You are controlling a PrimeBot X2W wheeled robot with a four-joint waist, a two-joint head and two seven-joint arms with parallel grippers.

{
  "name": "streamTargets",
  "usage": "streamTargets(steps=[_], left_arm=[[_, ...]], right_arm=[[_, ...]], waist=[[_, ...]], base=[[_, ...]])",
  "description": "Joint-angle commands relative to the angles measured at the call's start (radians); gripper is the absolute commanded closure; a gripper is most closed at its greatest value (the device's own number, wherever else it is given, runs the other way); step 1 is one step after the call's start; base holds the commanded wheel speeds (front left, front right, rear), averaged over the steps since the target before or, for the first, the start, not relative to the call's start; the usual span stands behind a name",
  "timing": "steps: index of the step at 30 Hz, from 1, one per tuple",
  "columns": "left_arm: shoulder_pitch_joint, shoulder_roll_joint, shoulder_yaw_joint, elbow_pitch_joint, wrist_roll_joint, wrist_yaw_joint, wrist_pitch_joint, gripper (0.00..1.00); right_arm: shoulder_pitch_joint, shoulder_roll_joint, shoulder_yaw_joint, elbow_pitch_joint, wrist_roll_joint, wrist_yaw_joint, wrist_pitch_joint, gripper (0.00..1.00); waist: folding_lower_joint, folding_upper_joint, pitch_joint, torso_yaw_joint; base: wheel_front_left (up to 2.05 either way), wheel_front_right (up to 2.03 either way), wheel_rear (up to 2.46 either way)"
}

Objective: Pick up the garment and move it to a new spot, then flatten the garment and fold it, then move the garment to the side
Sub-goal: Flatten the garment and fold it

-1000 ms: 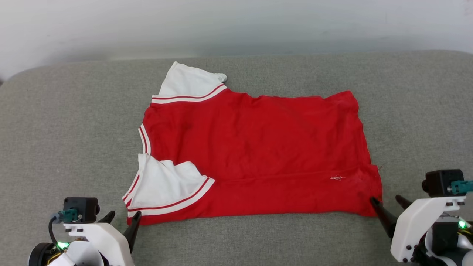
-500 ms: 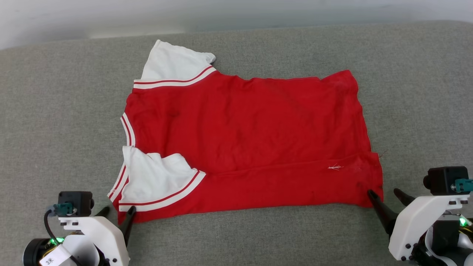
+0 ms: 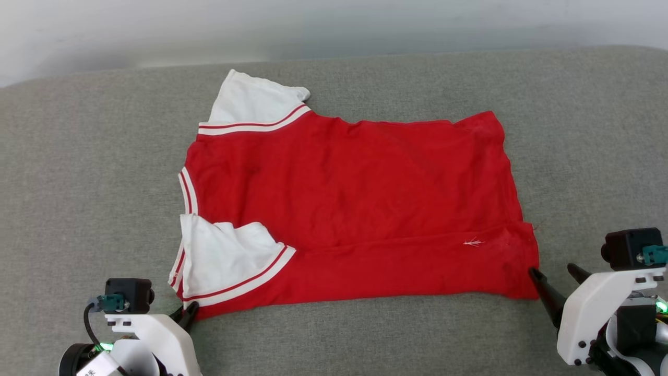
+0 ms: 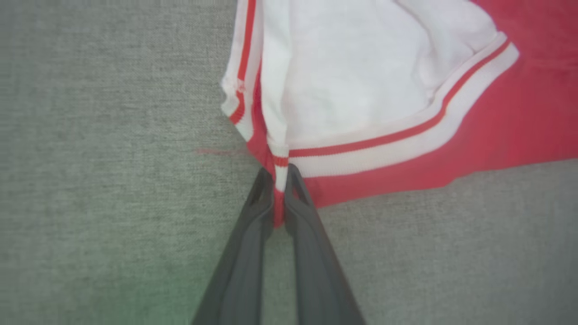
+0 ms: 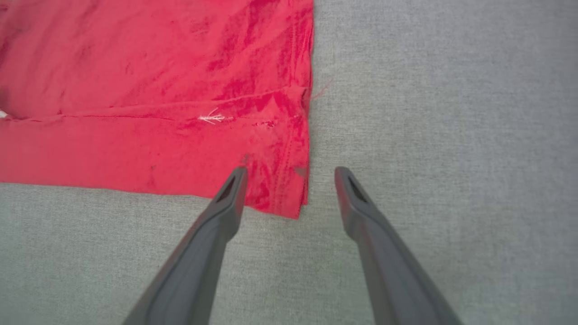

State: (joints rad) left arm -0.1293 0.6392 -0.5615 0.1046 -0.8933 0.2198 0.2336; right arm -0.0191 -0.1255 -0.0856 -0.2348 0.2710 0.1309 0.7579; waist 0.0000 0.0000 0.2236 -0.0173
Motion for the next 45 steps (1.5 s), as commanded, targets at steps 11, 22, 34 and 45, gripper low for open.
streamTargets(steps=[11, 22, 34, 45], left_arm=[[-0.013, 0.057, 0.02, -0.191, 0.056, 0.049, -0.014, 1.0], [-0.034, 0.078, 0.01, -0.326, 0.082, 0.08, 0.02, 1.0], [-0.009, 0.081, -0.002, -0.288, 0.063, 0.063, 0.031, 1.0], [0.12, 0.11, -0.016, -0.287, 0.032, 0.082, 0.016, 1.0]], right_arm=[[-0.056, -0.02, -0.014, 0.134, -0.043, 0.0, 0.06, 0.0], [-0.075, -0.018, 0.001, 0.265, -0.044, 0.0, 0.072, 0.0], [-0.076, -0.047, 0.01, 0.345, -0.036, -0.001, 0.068, 1.0], [0.018, -0.101, -0.034, 0.21, 0.002, -0.001, 0.081, 1.0]], waist=[[0.0, 0.0, 0.021, 0.061], [0.0, 0.0, 0.079, 0.108], [0.0, 0.0, 0.029, 0.095], [0.0, 0.0, -0.096, 0.063]], base=[[0.0, 0.0, 0.0], [0.0, 0.0, 0.0], [0.0, 0.0, 0.0], [0.0, 0.0, 0.0]])
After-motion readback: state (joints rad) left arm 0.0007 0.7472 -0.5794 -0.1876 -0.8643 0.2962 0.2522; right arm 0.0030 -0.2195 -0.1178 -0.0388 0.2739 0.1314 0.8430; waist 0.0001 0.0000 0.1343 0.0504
